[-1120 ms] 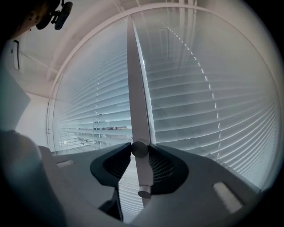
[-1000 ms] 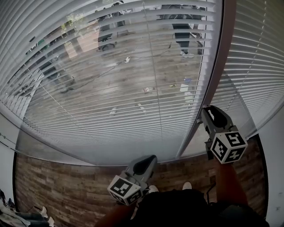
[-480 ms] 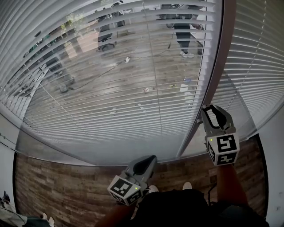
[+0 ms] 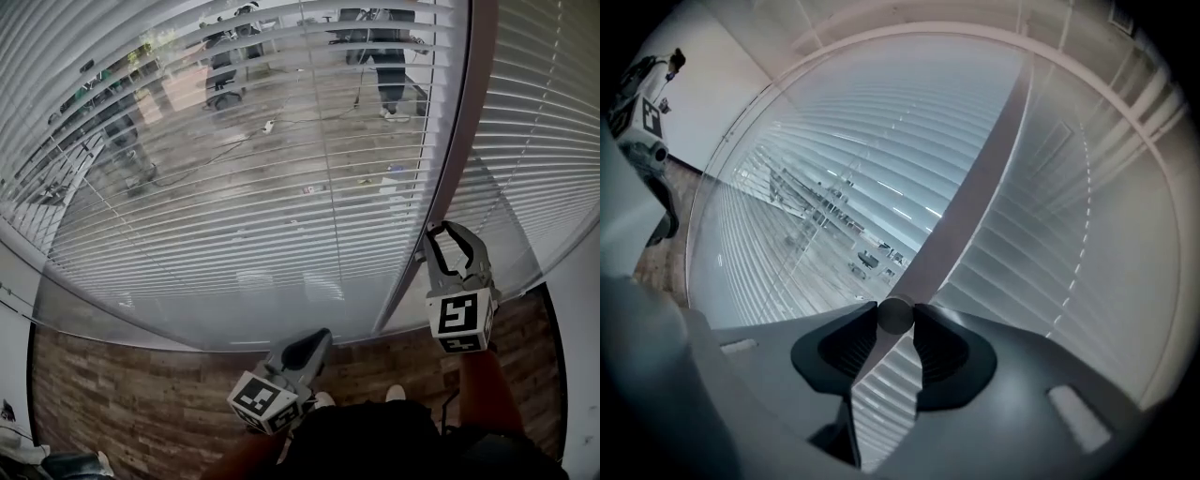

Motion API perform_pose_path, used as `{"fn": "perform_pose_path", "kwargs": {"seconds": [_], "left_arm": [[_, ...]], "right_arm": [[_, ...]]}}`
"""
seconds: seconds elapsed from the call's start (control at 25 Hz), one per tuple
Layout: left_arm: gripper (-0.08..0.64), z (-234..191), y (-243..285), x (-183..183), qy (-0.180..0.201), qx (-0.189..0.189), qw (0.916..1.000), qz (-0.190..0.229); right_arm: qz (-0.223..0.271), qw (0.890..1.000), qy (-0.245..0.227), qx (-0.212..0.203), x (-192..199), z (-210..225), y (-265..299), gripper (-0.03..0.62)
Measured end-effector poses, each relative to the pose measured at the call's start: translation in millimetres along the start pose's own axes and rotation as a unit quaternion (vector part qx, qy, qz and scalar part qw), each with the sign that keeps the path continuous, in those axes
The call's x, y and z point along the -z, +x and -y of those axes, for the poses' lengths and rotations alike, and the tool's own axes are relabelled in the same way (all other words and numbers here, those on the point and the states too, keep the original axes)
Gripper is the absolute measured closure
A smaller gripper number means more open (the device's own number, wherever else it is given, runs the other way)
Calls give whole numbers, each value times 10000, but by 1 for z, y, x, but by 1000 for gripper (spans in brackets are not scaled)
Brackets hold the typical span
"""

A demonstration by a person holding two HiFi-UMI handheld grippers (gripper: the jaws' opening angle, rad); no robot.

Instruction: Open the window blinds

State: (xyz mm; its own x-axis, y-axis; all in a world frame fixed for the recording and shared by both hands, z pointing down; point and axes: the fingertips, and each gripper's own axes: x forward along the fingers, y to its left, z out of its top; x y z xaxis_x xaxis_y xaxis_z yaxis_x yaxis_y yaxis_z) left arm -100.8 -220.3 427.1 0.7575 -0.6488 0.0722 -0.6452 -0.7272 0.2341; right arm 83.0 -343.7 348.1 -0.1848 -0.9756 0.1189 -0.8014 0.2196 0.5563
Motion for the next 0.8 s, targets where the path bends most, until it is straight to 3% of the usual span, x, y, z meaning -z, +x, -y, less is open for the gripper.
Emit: {"fn": "perform_pose_path", "kwargs": {"seconds": [0.56,0.8], "left_arm": [[560,-1,1,3,8,-12,10000,-66],[560,0,2,0,-51,-6,10000,-28]], "right_arm": [[-226,9903,-1332,329,3,-5,-1,445],[-239,9894,-1392,347,3,-6,-1,445]]}}
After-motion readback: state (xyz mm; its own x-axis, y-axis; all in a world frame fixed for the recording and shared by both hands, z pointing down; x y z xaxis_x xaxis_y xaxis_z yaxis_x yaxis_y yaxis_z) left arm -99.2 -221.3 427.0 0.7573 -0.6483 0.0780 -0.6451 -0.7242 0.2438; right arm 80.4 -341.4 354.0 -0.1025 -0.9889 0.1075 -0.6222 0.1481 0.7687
